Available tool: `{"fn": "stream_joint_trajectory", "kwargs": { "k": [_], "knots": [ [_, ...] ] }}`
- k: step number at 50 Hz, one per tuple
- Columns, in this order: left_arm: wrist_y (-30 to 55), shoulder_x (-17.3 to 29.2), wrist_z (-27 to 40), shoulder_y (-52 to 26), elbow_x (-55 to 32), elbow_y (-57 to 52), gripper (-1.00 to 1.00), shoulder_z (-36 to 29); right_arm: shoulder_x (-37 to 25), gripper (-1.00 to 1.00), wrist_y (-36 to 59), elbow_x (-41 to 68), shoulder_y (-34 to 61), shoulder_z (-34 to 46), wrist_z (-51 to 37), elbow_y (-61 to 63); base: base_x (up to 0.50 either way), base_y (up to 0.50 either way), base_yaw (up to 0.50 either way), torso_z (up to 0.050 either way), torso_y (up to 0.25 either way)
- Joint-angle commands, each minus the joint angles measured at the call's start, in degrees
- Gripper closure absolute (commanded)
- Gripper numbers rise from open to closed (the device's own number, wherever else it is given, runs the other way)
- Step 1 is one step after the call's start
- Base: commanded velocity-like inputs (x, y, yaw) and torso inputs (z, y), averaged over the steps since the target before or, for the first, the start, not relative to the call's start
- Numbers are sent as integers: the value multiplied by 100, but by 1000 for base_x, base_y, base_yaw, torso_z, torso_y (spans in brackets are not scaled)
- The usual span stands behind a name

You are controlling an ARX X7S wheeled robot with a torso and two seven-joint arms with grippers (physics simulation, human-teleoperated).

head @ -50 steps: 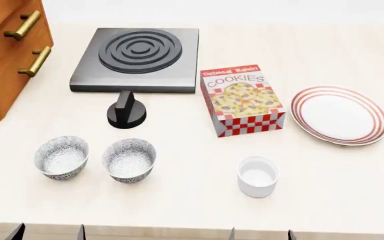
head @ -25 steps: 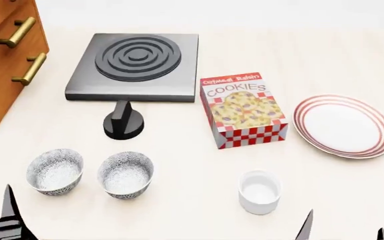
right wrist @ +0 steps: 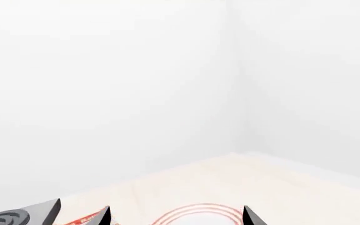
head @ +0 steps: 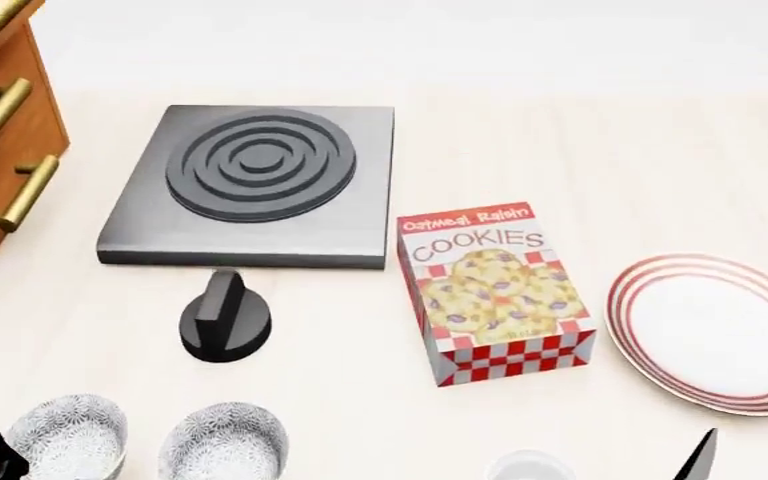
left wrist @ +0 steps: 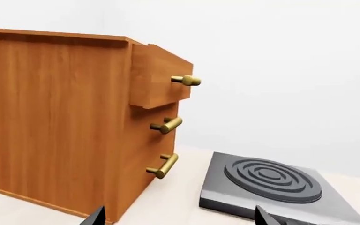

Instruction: Pick the akita bowl from table center and place it on the plate.

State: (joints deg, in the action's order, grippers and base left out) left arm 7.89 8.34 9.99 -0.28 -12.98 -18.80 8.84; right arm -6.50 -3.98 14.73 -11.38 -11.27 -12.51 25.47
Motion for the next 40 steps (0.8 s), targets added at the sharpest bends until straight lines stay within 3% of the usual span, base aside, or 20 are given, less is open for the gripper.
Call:
{"fn": "stream_joint_trajectory", "kwargs": {
  "k": [1,6,21,31,40],
  "knots": [
    [-65,66,1,52,-99,-29,-100,-11,-43,-100,-138,36,-105,11,-110,87,500,0,0,0,0],
    [-76,83,25,33,-113,-9,-100,-29,-73,-100,-176,114,-95,12,-127,66,386,0,0,0,0],
    [-78,137,92,3,-157,-6,-100,-82,-179,-100,-160,225,-82,89,-186,76,0,0,0,0,0],
    [-44,183,151,21,-244,-84,-100,-51,-222,-100,-246,178,-130,138,-233,112,213,0,0,0,0],
    [56,261,206,78,-437,-291,-100,81,-311,-100,234,219,-8,353,-330,209,0,0,0,0,0]
  ]
}}
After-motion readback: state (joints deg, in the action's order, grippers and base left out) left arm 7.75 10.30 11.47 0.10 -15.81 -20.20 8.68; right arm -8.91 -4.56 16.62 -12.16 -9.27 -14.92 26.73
